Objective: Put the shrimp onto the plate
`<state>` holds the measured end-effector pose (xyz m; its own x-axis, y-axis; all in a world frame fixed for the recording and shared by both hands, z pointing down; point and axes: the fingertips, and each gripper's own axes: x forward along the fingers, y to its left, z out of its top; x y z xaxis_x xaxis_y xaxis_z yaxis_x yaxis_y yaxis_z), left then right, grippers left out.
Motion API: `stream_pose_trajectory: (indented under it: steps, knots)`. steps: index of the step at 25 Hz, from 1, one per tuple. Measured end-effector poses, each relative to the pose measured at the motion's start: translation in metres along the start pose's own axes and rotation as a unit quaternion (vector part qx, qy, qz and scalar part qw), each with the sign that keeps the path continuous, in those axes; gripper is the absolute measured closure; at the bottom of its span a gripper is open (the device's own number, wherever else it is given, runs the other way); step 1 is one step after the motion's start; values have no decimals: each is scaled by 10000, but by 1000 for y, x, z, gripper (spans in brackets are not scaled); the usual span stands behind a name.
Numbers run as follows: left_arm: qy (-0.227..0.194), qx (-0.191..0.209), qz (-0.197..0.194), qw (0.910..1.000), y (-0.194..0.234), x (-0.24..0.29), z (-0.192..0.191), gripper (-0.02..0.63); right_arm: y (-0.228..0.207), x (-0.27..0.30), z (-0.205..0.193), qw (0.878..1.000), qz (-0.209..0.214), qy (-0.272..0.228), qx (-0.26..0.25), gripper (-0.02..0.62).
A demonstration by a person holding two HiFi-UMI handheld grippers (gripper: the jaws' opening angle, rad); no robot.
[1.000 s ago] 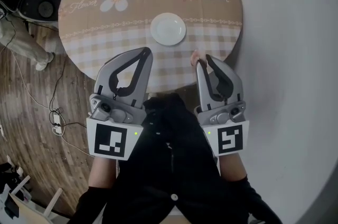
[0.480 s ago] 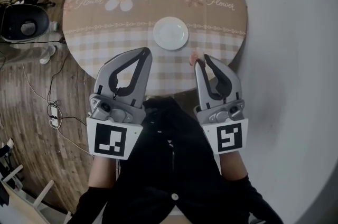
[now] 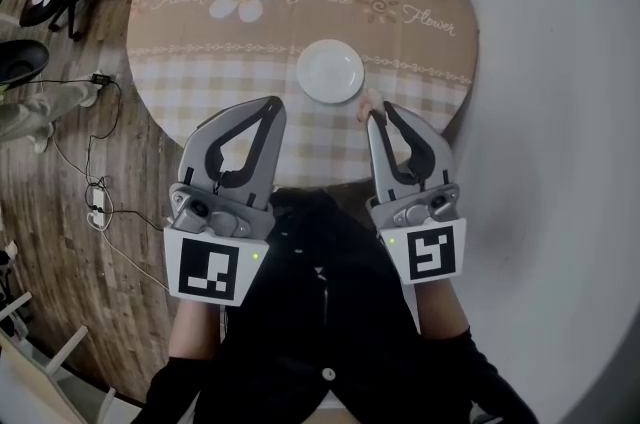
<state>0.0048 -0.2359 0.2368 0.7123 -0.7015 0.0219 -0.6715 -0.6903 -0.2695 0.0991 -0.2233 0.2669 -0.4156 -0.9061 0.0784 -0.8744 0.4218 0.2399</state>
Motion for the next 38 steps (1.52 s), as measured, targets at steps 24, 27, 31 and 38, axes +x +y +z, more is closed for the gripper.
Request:
stream_pose_trajectory:
  steps: [24,27,31,38]
  knots:
    - [430,-124,631,9970,19,-9,-25,604,10,52,-103,9922,743,999,31,555]
    - [468,-138,687,9964,20,-9,-27,604,13,59,-119,9898,832,1155,45,555]
    - [518,-167,751,9957,21,-9,-30,604,14,70,-137,9888,920,1175,9,555]
    - [604,-222,819,9946,23,-9,-36,604,21,85,-178,9823,1084,1527,-29,555]
